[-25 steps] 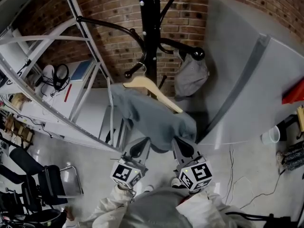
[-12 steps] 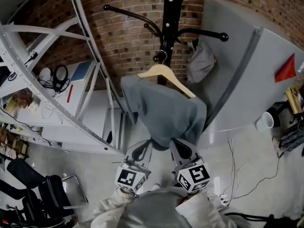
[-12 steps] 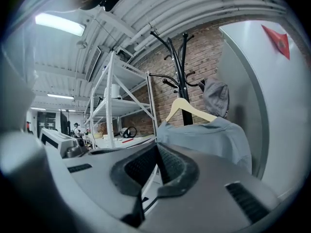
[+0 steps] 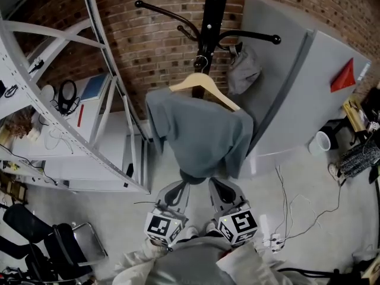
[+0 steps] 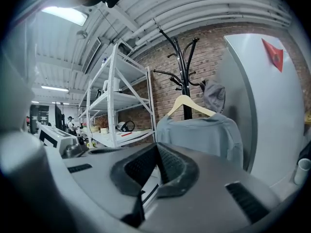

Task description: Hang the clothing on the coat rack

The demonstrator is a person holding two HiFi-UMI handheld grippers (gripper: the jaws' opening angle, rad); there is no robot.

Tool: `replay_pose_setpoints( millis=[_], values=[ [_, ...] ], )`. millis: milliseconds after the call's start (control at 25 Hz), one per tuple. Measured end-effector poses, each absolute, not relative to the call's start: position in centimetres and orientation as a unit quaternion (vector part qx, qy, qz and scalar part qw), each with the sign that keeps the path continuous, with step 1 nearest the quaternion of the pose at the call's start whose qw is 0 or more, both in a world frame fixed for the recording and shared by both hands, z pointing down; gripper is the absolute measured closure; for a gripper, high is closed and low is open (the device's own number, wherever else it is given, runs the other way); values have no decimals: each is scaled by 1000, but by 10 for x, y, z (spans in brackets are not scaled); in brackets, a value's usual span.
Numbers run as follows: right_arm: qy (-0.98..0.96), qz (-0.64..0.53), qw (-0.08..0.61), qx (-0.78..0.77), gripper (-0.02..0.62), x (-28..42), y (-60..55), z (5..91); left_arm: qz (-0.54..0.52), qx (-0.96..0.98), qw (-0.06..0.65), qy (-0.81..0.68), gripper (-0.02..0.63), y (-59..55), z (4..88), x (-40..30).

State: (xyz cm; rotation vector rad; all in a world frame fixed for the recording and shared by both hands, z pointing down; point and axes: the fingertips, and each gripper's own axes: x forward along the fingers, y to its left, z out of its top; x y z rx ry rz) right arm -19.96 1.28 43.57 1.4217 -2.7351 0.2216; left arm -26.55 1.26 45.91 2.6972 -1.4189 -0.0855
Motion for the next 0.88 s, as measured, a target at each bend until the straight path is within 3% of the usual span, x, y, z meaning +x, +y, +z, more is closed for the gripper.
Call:
replay_pose_setpoints(
  millis=[880],
  values=[
    [-887,75,14,456,571,-156,-1,433,-23,885,50,-462,598,-9,458,-209]
  ],
)
